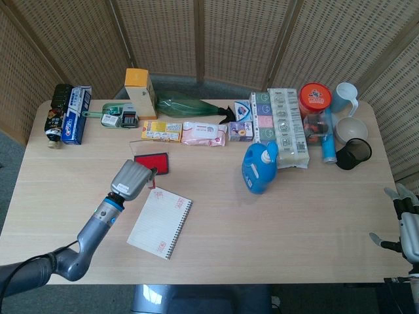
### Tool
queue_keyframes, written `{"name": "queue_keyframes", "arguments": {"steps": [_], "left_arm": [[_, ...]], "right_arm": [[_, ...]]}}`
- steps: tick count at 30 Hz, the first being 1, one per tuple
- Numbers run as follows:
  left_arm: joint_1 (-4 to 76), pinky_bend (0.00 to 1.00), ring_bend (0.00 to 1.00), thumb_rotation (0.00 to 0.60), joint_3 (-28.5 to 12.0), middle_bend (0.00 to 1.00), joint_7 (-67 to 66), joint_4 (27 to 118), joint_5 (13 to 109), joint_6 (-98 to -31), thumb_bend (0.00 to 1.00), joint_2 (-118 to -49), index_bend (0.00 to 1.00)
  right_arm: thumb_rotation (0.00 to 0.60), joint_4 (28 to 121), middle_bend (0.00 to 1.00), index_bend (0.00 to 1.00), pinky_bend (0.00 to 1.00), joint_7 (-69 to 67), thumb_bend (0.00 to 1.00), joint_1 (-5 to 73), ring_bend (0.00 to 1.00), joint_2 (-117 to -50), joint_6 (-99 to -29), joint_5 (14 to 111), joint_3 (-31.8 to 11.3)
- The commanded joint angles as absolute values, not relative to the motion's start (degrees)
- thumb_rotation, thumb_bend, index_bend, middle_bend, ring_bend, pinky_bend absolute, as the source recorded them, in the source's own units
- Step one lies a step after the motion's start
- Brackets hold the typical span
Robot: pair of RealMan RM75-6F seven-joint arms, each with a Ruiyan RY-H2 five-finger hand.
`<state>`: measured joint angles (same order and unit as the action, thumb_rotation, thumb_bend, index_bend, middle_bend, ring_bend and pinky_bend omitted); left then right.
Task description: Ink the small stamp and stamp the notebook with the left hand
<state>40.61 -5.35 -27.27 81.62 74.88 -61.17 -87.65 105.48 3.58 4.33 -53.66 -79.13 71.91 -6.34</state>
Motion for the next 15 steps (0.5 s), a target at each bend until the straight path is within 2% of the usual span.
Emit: {"name": "queue_keyframes", "arguments": {"steps": [1, 9, 15], "left_arm": [[37.6, 1.00, 1.00, 0.600, -1.2, 1.00, -23.7, 84.6, 79.8, -64.2, 0.41, -85.4, 0.59], [32.2, 1.00, 1.00, 0.600, 5.5, 1.00, -18.9, 86.9, 87.2, -69.0, 0.41, -82.5, 0.59], [29.5, 1.00, 1.00, 0.600, 8.4, 1.00, -17.0, 86.0, 89.5, -69.8, 0.40, -81.7, 0.59]], "right_arm": [[0.600, 105.6, 0.03, 0.12, 0.00, 3.5, 0.07, 4.2, 0.00, -53.6, -79.3, 72.1, -6.3], [0.600, 105.8, 0.03, 0.12, 0.00, 3.6, 0.07, 4.1, 0.00, -53.5, -79.7, 72.5, -6.2], [0.600, 105.8, 0.03, 0.12, 0.00, 3.9, 0.07, 4.1, 0.00, -53.7, -79.8, 72.6, -6.1]]}}
